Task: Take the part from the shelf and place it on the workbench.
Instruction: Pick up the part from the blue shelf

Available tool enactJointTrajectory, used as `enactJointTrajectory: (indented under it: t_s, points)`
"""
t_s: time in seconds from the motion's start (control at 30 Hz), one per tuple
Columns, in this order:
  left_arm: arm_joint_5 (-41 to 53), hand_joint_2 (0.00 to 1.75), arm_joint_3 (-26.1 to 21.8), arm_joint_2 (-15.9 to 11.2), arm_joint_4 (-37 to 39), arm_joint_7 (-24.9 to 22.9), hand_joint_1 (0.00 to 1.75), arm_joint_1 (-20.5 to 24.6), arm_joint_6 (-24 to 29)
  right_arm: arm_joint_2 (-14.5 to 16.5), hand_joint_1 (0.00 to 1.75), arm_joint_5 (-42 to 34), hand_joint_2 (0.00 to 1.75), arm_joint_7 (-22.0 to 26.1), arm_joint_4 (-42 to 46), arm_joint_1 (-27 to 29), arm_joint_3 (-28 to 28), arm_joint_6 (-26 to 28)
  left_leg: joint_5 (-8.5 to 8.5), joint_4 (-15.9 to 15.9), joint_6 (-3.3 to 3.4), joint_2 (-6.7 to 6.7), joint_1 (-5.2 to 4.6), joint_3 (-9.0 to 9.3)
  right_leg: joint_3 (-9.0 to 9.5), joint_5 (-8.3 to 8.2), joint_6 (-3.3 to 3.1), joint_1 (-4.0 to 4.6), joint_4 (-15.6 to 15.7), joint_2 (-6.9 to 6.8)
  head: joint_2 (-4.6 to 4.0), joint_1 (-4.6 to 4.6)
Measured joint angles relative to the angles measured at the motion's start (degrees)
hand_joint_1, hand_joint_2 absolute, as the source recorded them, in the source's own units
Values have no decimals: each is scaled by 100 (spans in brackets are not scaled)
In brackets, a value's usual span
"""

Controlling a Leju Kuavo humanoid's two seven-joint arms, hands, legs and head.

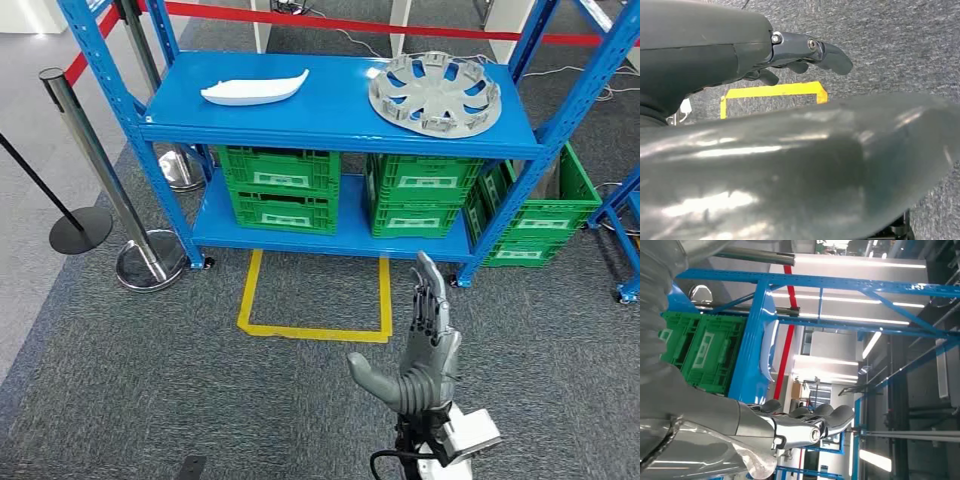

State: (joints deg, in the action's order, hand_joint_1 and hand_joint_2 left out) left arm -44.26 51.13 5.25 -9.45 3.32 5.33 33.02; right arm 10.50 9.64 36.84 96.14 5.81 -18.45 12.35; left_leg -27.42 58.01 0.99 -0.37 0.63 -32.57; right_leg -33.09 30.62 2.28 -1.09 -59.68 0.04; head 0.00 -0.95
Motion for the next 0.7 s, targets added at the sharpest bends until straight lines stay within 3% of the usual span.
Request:
enactJointTrajectory:
  t_s: [0.07,0.13,0.17,0.2,0.27,0.33,0.37,0.5,0.57,0.63,0.67,0.7]
  points:
    - [-1,0,5,1,2,0,0,1,2,-16,0,-1,175,-1,-10,8,1,5,-7,1,28,2,-11,-1,-206,205,2,2,-428,0,0,11]
    - [-3,0,20,1,5,0,0,1,3,-49,0,-2,175,-4,-33,31,3,13,-22,3,67,5,-37,0,-600,509,3,4,-1207,0,0,22]
    - [-6,0,28,1,8,0,0,-1,4,-65,0,-3,175,-5,-46,42,4,16,-30,5,79,5,-52,7,-727,537,-3,4,-1426,1,0,22]
    - [-9,0,36,1,10,0,0,-2,4,-78,0,-3,175,-5,-59,48,4,17,-38,6,88,2,-66,19,-748,448,-17,6,-1421,0,0,23]
    - [-15,0,50,2,12,0,0,-1,6,-93,0,-4,175,-5,-74,49,4,21,-67,7,93,-6,-90,64,-483,28,-77,24,-797,0,0,24]
    - [-17,0,65,7,12,0,0,2,8,-97,0,-3,175,-5,-78,42,3,27,-103,18,68,-7,-117,90,-139,-228,-141,55,-109,-6,0,19]
    - [-19,0,71,8,13,0,0,3,10,-98,0,-3,175,-5,-81,43,4,31,-113,24,47,-5,-122,87,-49,-249,-157,69,62,-5,0,14]
    - [-37,0,84,13,14,2,0,14,21,-106,0,-11,175,-11,-91,64,10,57,-177,87,-75,5,-106,74,47,-232,-207,57,195,3,0,6]
    - [-38,0,87,7,16,4,0,18,22,-106,0,-25,175,-14,-94,61,11,58,-408,511,-145,8,-82,-106,108,-228,-252,30,238,-15,0,-14]
    - [-45,0,89,2,19,4,0,10,22,-107,0,-42,175,-16,-108,65,12,57,-703,1259,-199,10,-45,-488,140,-202,-282,28,240,-23,0,-26]
    - [-49,0,89,-1,20,4,0,4,21,-108,0,-48,175,-17,-116,71,13,54,-752,1520,-219,10,-26,-639,154,-189,-287,27,239,-22,0,-25]
    - [-52,0,89,-4,21,3,0,0,21,-110,0,-52,175,-19,-123,77,14,51,-693,1594,-234,10,-8,-705,170,-175,-284,25,237,-17,0,-26]
